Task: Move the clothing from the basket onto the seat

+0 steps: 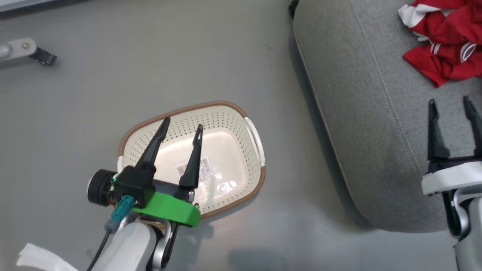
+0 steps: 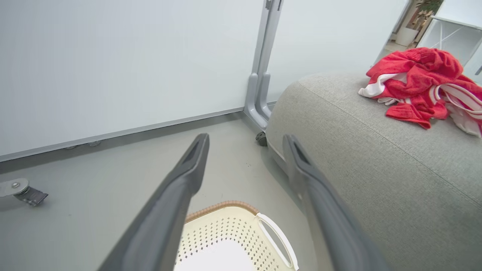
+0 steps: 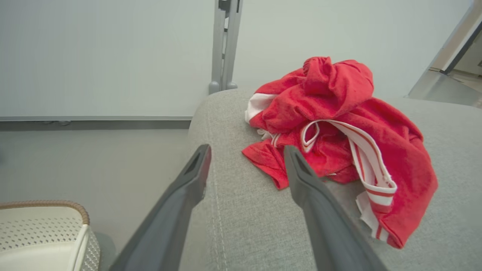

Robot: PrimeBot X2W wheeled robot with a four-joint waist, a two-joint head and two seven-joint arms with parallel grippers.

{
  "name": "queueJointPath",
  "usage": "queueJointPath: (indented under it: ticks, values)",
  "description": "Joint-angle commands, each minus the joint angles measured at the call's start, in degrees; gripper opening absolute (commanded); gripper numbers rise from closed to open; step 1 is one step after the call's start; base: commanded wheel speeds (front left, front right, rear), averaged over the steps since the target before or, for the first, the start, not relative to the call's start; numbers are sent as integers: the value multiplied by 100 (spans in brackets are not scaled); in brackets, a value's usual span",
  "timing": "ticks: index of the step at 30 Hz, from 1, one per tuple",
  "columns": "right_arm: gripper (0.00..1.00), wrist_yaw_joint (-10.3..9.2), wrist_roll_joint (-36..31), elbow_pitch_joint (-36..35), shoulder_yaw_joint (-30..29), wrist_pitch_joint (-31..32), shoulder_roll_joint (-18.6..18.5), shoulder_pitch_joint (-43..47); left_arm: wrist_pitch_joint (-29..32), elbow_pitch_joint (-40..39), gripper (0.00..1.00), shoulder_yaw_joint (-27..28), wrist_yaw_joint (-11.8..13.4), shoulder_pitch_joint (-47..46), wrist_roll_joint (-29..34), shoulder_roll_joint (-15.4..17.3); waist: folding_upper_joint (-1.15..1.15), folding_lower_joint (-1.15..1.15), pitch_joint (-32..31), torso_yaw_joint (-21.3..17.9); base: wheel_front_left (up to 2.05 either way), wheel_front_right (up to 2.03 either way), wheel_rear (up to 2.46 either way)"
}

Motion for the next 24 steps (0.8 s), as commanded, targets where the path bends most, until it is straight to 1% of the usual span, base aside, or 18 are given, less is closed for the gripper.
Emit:
queueJointPath:
  ticks: [1, 7, 13, 17, 21, 24]
  values:
    - [100, -8, -2, -13, 130, -13, 32, 142, -16, 15, 100, 166, -29, 268, 53, -39, 0, 0, -760, 470, 0, 0, 0]
    - [100, -7, 63, 11, 852, -13, 229, 528, -17, -57, 100, 1163, -175, 1039, 367, -409, 0, 0, -1472, 904, 0, 0, 0]
    - [100, -8, 115, -12, 1398, -13, 337, 839, -11, -212, 100, 2018, -376, 1780, 771, -702, 0, 0, -2058, 1147, 0, 0, 0]
    - [100, -8, 104, -106, 1514, -13, 398, 1047, -11, -337, 100, 2410, -615, 2240, 988, -851, 0, 0, -2354, 1204, 0, 0, 0]
    - [100, -8, 46, -212, 1548, -13, 477, 1266, -11, -460, 100, 2663, -888, 2607, 1120, -1005, 0, 0, -2541, 1185, 0, 0, 0]
    - [100, -7, 12, -277, 1614, -13, 502, 1409, -11, -501, 100, 2811, -1011, 2831, 1246, -1093, 0, 0, -2653, 1124, 0, 0, 0]
